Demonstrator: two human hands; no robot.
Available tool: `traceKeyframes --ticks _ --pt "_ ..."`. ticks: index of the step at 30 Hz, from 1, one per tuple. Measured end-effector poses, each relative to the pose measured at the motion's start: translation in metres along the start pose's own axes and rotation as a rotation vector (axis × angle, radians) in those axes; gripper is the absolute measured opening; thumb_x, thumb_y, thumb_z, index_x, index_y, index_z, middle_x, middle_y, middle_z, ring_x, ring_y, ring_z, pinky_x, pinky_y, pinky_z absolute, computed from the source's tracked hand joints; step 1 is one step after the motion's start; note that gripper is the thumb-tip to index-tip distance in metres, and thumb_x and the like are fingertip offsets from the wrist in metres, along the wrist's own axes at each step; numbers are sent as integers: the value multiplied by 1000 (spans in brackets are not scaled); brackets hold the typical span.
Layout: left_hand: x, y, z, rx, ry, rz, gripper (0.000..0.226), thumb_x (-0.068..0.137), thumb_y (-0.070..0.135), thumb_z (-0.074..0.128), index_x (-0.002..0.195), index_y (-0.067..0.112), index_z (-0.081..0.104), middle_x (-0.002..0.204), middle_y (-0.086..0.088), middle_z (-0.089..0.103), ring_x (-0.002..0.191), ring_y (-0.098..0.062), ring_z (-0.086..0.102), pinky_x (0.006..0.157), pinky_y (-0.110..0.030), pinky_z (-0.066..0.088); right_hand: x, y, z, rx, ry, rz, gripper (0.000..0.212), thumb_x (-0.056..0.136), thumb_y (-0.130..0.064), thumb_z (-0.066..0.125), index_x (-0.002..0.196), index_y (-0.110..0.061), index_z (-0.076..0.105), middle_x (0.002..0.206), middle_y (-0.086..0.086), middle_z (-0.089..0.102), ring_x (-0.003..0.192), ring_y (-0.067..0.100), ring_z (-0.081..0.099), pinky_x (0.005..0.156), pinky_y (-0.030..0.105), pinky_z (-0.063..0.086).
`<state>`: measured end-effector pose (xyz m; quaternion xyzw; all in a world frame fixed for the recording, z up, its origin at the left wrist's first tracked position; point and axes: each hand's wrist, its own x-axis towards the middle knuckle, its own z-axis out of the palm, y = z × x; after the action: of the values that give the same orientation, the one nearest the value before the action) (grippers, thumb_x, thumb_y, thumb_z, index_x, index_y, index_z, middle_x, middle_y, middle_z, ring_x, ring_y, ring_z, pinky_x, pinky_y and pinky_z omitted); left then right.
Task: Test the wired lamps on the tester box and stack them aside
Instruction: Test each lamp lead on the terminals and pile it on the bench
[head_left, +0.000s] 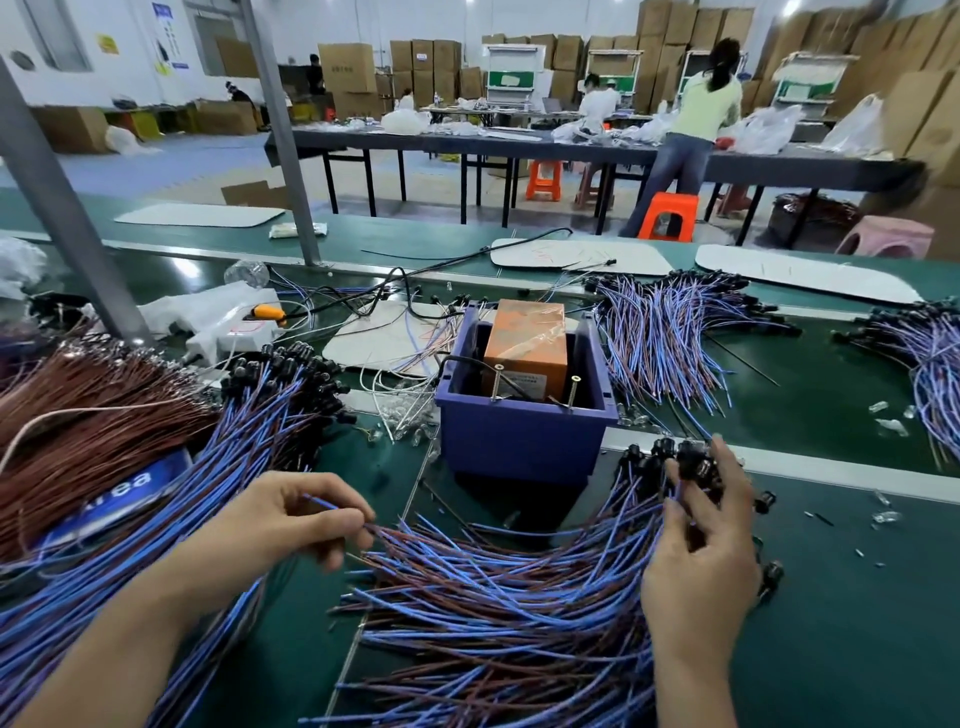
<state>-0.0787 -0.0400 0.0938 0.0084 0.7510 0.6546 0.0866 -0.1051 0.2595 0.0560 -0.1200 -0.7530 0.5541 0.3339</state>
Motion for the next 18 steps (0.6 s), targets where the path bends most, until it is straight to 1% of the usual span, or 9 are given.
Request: traceKeyframes --ticks 1,3,5,8,10,12,14,16,18 --pt "2 2 5 -64 -13 12 17 66 17 74 80 7 74 75 -22 70 53 -18 59 52 -20 50 -1 0 1 -64 -66 -1 70 92 -1 57 140 -48 35 109 1 65 83 12 60 80 29 50" --pt "7 8 17 -178 -50 28 26 59 24 85 78 8 75 73 -20 69 54 -17 62 53 -21 53 -2 1 4 -152 -173 23 69 91 -3 60 142 -40 33 121 10 56 100 13 47 90 20 38" --pt "14 15 29 -253 -86 41 43 47 32 94 79 9 76 72 -17 70 55 -17 64 54 -21 54 -4 1 6 -256 -221 15 57 89 -6 63 139 -27 46 136 13 47 123 15 34 92 11 25" --pt "26 26 47 -276 -145 57 26 59 23 88 80 12 76 74 -13 72 57 -14 66 55 -19 53 -7 -7 6 -316 -230 -87 39 87 -12 68 125 -17 63 144 5 44 137 22 22 102 18 17" --pt "33 31 58 -297 -158 52 15 65 15 76 80 13 77 76 -12 73 59 -14 68 55 -18 54 -9 -20 4 1 -361 -82 26 87 -15 66 111 -25 70 137 -10 50 131 4 36 105 15 28" --pt "39 34 68 -307 -167 53 15 67 15 71 80 13 77 76 -12 73 60 -13 69 55 -18 54 -15 -38 1 370 -598 -42 19 87 -20 64 100 -29 74 120 -14 64 113 1 57 90 12 45" --pt "43 37 75 -297 -173 54 15 66 17 72 80 12 77 73 -11 72 59 -13 68 54 -17 53 -23 -49 3 463 -711 -69 13 86 -23 66 95 -26 75 109 -9 68 104 10 65 82 18 52" --pt "45 39 79 -288 -175 50 17 65 19 74 79 11 77 69 -11 71 59 -13 68 54 -17 53 -30 -53 9 455 -686 -74 7 85 -21 68 88 -23 74 100 -5 68 93 15 68 73 24 55" --pt "47 38 80 -305 -174 28 19 63 19 75 80 10 78 72 -12 72 64 -14 70 55 -16 54 -32 -53 13 445 -615 -64 13 84 -9 66 84 -20 72 90 1 67 75 14 68 64 20 54"
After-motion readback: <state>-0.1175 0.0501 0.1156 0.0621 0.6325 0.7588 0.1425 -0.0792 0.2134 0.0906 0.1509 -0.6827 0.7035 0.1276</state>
